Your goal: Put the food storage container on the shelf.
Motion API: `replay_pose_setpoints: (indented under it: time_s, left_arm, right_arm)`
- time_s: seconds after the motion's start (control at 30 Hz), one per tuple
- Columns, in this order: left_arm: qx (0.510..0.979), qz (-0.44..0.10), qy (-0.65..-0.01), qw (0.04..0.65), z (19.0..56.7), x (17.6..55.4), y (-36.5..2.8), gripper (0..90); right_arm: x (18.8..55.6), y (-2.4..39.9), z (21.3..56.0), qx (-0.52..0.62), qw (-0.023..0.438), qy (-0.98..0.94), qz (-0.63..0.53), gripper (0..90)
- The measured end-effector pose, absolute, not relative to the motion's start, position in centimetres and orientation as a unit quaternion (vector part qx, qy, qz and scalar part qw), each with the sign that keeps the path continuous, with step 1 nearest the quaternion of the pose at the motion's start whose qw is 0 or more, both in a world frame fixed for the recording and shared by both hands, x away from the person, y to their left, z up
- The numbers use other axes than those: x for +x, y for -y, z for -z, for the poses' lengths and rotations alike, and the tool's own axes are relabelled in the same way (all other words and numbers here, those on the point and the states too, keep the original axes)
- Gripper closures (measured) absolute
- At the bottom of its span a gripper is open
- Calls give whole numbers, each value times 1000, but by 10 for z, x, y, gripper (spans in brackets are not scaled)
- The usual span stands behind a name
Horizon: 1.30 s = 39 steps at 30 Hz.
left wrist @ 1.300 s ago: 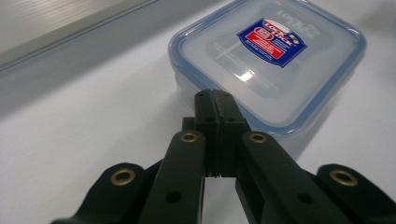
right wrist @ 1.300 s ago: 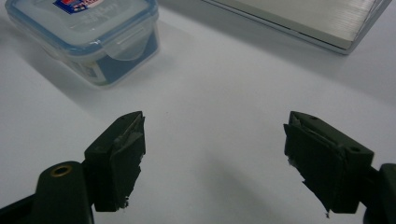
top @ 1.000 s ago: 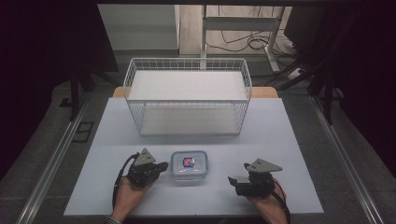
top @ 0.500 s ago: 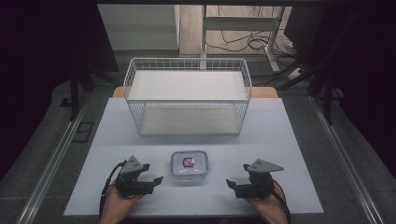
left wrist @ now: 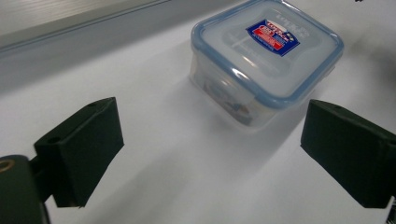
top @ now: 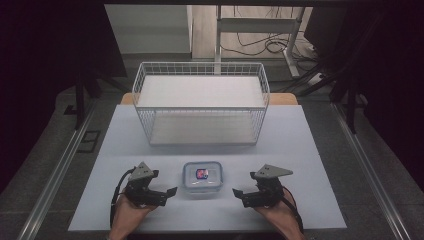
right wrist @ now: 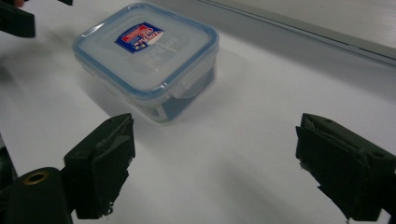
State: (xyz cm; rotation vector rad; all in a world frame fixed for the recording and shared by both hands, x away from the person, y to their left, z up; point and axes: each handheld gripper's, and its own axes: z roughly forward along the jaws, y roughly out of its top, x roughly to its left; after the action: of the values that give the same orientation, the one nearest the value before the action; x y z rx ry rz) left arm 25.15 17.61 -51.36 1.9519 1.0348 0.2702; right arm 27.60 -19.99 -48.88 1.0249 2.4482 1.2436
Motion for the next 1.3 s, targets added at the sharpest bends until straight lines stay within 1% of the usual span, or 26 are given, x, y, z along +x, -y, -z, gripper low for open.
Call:
replay_pose_setpoints:
  time_s: [0.07,0.17,0.3,0.4,0.5,0.57,0.63,0.73,0.9,0.97,1.1,1.17,1.27,1.3]
  left_arm:
    - [790,-111,-412,440,513,253,-173,78]
    - [800,-115,-392,440,509,260,-163,119]
    - [806,-116,-383,435,505,271,-154,126]
    - [809,-114,-382,433,504,281,-149,121]
    - [810,-118,-380,431,503,290,-144,116]
    - [807,-125,-387,428,505,295,-141,86]
    - [806,-111,-392,429,509,300,-139,74]
    - [808,-92,-391,431,516,304,-135,72]
    - [798,-40,-396,453,524,306,-134,71]
    - [796,-19,-395,457,527,304,-132,72]
    - [806,-14,-379,455,528,295,-126,78]
    - [809,-16,-377,452,527,293,-126,73]
    - [814,-20,-377,441,525,286,-127,96]
    - [814,-20,-377,441,525,286,-127,110]
  right_arm:
    - [280,196,487,351,94,-832,-419,182]
    - [286,188,484,342,97,-839,-413,228]
    - [294,176,481,318,107,-853,-399,263]
    - [300,165,479,313,101,-854,-403,252]
    - [307,154,478,315,88,-851,-411,197]
    - [313,145,480,315,80,-849,-416,157]
    - [319,137,484,317,73,-851,-413,120]
    - [327,128,493,322,57,-854,-405,89]
    - [331,122,504,329,34,-859,-391,65]
    - [331,123,507,339,10,-854,-396,68]
    - [326,126,509,335,-7,-853,-399,101]
    - [323,126,509,334,-7,-856,-395,99]
    - [315,128,505,321,5,-865,-386,154]
    - [315,128,505,321,5,-865,-386,154]
